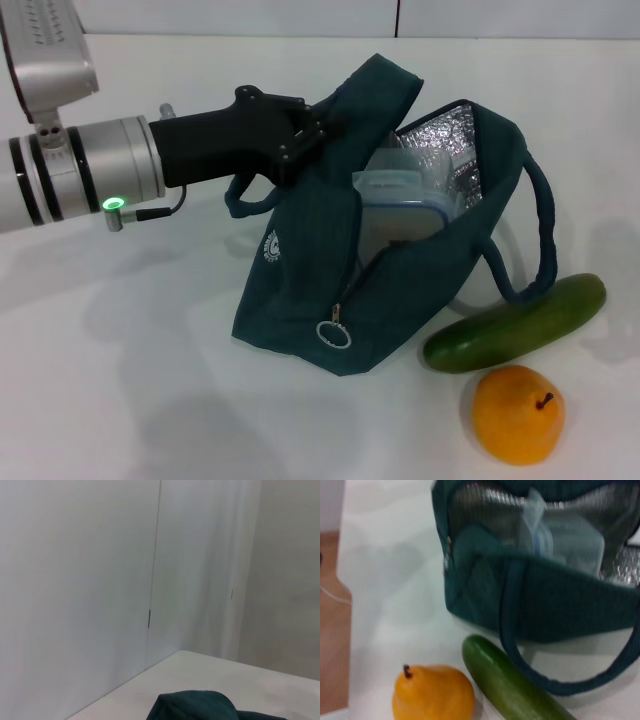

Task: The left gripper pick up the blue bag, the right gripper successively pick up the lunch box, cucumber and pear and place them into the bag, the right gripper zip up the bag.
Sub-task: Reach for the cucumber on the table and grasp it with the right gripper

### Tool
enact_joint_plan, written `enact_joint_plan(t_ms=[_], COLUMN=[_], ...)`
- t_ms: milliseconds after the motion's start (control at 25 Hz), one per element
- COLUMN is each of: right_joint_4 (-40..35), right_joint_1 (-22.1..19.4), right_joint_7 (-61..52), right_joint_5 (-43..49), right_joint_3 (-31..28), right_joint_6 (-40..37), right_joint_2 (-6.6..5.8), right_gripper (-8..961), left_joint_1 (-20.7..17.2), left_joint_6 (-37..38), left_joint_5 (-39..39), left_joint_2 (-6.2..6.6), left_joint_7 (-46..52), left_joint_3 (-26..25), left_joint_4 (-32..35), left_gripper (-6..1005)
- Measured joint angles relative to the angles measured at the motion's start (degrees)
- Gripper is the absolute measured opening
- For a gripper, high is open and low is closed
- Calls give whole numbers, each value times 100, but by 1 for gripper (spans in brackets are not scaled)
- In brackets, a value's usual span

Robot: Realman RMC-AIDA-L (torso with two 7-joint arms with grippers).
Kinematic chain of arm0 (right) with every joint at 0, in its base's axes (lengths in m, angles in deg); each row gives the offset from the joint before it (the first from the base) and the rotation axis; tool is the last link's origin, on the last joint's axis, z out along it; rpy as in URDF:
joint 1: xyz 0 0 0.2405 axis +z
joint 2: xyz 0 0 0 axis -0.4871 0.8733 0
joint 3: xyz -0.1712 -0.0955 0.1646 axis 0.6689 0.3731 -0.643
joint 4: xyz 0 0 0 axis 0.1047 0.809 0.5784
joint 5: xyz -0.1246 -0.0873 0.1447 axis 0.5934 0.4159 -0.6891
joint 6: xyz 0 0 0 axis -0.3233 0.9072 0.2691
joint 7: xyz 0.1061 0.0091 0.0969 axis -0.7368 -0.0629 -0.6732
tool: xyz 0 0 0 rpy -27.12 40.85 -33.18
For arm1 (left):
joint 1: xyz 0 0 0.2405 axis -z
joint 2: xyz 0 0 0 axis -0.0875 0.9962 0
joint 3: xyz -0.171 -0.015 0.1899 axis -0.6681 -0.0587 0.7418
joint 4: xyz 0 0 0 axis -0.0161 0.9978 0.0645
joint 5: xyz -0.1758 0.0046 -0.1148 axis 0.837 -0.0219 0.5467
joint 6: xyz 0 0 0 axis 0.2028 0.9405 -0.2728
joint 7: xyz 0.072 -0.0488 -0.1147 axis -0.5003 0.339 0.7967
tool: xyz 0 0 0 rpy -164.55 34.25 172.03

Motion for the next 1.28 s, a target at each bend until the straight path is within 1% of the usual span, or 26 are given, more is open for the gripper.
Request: enact_joint_plan(t_ms=[80,200,560,760,1080,1280], right_joint_4=[-15,-85,-76,194,649,1114], right_joint_1=[3,10,147,420,806,1082], right_joint_7=[-25,-107,-166,-225,-351,-376], right_joint_5=[167,221,340,635,762,1002], right_joint_3=[262,632,1247,1440,2007,2111], right_joint_6=[243,494,1014,1090,1100,1271], right_joint_2=[48,83,106,134,143,154], right_gripper=[793,794,794,794,794,793], left_joint_1=[0,1,43,62,79,95], left_joint_6=[0,0,-16,-103,-137,-161], left_joint_5=[-1,-11,-48,-40,-30,-19], left_joint_2=[4,10,7,1,1,-6], left_joint_7=[0,-4,-84,-79,-84,-84], left_joint_3=[-12,-17,-25,-26,-20,-6], left_joint_4=[4,4,-1,-18,4,20], left_gripper=[57,58,59,60,61,62])
